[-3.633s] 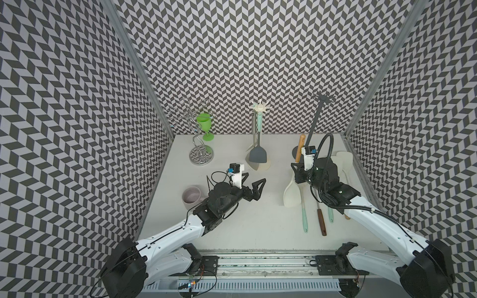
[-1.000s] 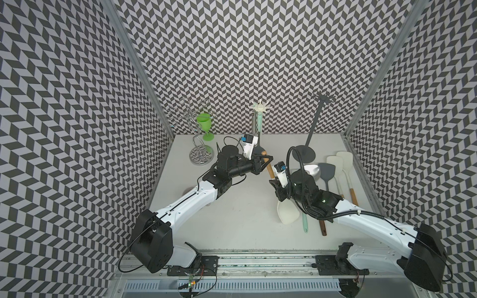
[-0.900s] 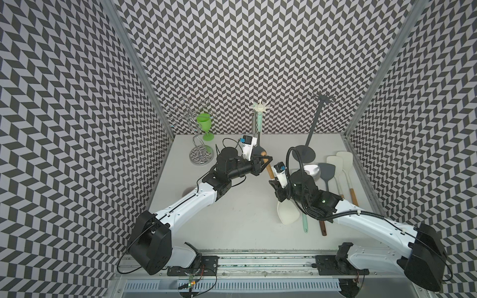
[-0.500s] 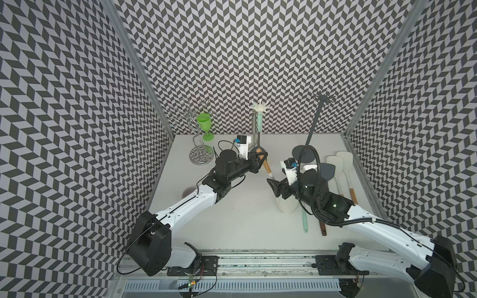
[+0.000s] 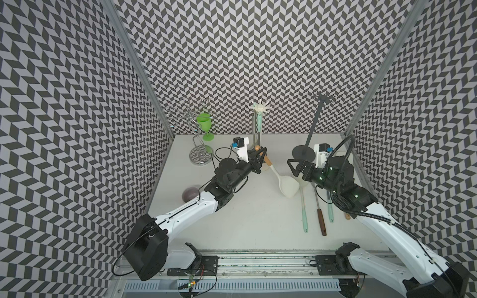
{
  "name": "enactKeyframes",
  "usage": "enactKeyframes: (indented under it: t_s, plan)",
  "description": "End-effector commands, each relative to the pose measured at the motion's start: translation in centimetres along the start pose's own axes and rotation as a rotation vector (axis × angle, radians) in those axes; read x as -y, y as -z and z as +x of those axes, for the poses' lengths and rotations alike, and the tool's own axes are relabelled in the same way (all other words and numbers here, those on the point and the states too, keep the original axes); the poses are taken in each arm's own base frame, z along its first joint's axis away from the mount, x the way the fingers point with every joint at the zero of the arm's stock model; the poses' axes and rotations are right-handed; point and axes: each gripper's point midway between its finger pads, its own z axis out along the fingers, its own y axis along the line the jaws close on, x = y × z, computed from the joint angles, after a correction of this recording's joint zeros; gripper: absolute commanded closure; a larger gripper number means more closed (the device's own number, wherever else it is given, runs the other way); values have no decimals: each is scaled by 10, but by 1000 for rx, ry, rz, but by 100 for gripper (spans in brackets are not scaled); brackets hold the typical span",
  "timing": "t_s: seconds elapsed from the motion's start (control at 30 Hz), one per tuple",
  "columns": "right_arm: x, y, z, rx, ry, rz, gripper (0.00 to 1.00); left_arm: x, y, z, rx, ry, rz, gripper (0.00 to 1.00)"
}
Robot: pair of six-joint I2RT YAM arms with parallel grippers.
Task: Take the spatula off the kitchen utensil rack
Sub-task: Place the spatula at the center of the board.
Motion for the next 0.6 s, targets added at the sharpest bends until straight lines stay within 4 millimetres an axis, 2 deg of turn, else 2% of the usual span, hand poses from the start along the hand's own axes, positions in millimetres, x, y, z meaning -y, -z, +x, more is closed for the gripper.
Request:
enactKeyframes:
  t_s: [0.0,0.13,0.23,0.3,0.57]
  plan:
    - [-20,0,15,-165,-317,-129,0,17,15,-48,237,-56,-2,100]
    - [-28,-4,34,-291,-572,-234,2,25,18,-57,319,-74,30,100]
    - [-33,-6,44,-368,-765,-310,5,39,18,-61,362,-107,72,100]
    - [-35,-8,43,-382,-837,-326,5,46,19,-61,379,-124,87,100]
    - [-44,-5,16,-291,-972,-336,9,64,24,-55,404,-168,126,100]
